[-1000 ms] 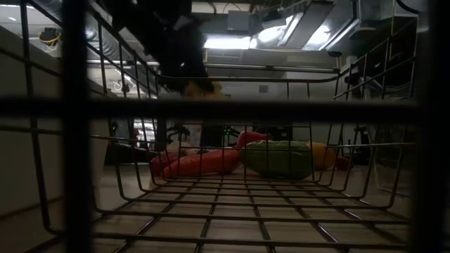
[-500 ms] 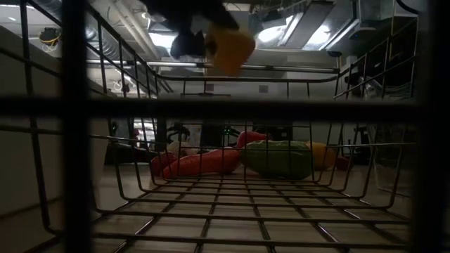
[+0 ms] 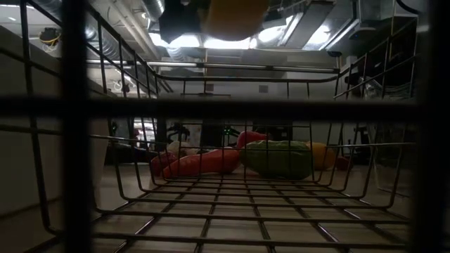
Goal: Sort produce into baskets
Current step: Put the yellow bell pepper into the wire basket
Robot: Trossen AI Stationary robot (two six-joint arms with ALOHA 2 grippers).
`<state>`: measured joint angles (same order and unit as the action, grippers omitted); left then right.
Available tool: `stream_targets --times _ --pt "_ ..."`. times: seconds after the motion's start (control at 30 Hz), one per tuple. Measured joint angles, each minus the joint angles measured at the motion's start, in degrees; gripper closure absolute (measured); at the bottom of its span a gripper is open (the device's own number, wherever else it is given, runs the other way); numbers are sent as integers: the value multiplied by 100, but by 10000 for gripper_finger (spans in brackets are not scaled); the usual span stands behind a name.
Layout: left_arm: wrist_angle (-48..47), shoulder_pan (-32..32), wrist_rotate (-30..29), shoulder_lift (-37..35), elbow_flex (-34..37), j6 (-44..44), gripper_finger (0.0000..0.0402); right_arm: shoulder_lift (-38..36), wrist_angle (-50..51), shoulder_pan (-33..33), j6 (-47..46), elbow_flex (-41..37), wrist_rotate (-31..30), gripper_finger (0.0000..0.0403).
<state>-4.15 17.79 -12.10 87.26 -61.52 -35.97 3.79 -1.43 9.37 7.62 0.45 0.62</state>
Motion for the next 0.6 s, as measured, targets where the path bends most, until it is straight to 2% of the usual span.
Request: stream_targets --times 0.2,0.6 --pt "394 271 -2 571 0 -11 72 -2 -1 1 -2 1 0 276" --pt "359 329 -65 1257 -10 267 72 0 -1 2 0 0 -2 276"
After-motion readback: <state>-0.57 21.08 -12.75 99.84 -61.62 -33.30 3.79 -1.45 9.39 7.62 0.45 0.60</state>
